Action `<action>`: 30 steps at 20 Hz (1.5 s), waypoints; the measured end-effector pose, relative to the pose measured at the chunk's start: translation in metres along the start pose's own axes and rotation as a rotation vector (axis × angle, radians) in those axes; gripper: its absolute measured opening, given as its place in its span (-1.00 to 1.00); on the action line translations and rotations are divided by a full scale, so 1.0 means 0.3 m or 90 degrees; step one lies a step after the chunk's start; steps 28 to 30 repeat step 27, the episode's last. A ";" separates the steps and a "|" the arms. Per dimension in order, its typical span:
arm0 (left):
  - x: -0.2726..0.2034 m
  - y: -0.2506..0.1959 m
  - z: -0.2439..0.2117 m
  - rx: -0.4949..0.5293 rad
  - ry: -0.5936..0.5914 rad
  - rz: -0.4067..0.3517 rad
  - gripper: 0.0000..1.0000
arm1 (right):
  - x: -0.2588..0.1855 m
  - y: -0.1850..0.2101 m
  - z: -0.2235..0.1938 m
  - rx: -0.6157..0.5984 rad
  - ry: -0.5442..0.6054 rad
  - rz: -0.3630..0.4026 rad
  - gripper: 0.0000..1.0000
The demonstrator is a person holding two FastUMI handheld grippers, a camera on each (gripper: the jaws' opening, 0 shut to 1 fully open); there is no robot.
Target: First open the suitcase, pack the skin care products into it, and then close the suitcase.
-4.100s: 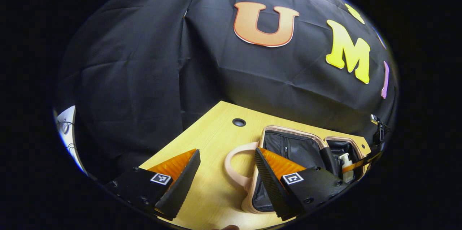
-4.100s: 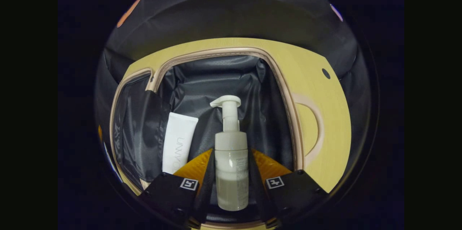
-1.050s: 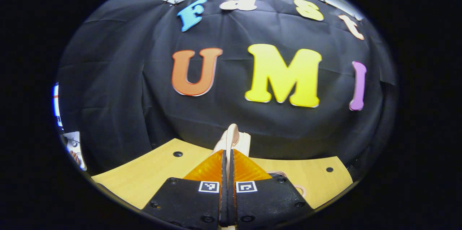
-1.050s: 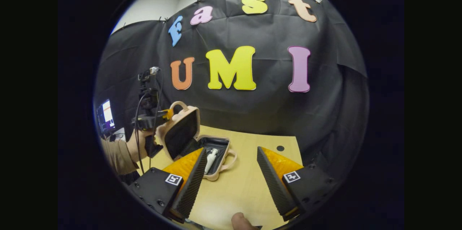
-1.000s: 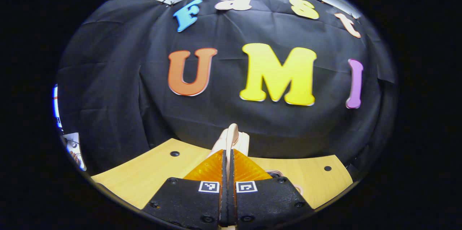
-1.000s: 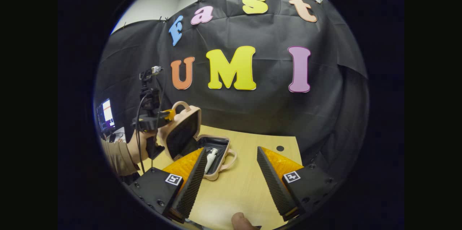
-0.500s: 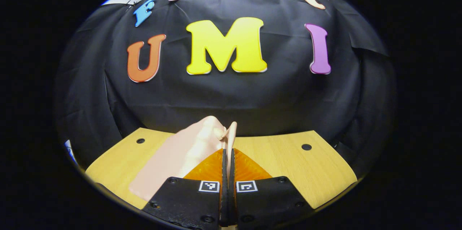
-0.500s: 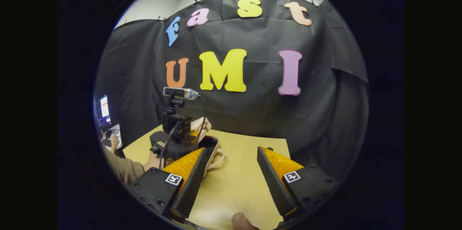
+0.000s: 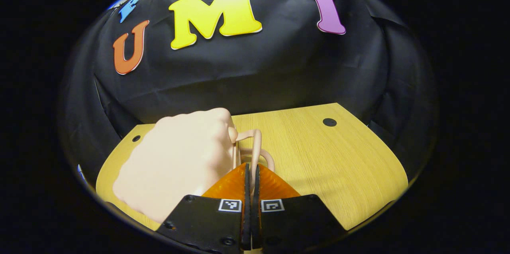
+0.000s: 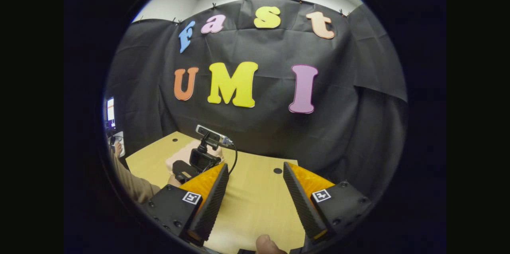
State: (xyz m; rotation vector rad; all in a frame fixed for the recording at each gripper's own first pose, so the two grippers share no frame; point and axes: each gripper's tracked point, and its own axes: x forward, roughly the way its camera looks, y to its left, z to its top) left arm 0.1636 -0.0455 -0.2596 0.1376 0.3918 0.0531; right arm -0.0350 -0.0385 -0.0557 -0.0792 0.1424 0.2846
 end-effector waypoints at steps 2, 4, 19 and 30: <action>-0.003 -0.006 -0.004 -0.023 0.008 -0.017 -0.84 | -0.003 -0.018 0.003 0.003 -0.002 -0.009 0.59; -0.027 -0.021 0.010 -0.071 0.016 -0.047 -0.77 | -0.006 -0.030 0.021 0.009 -0.007 -0.020 0.64; -0.673 0.497 0.455 -0.036 -0.193 0.032 0.92 | 0.123 0.236 0.243 0.005 -0.104 -0.068 0.61; -0.853 0.532 0.451 -0.067 -0.223 -0.001 0.93 | 0.147 0.458 0.273 -0.011 -0.116 -0.046 0.62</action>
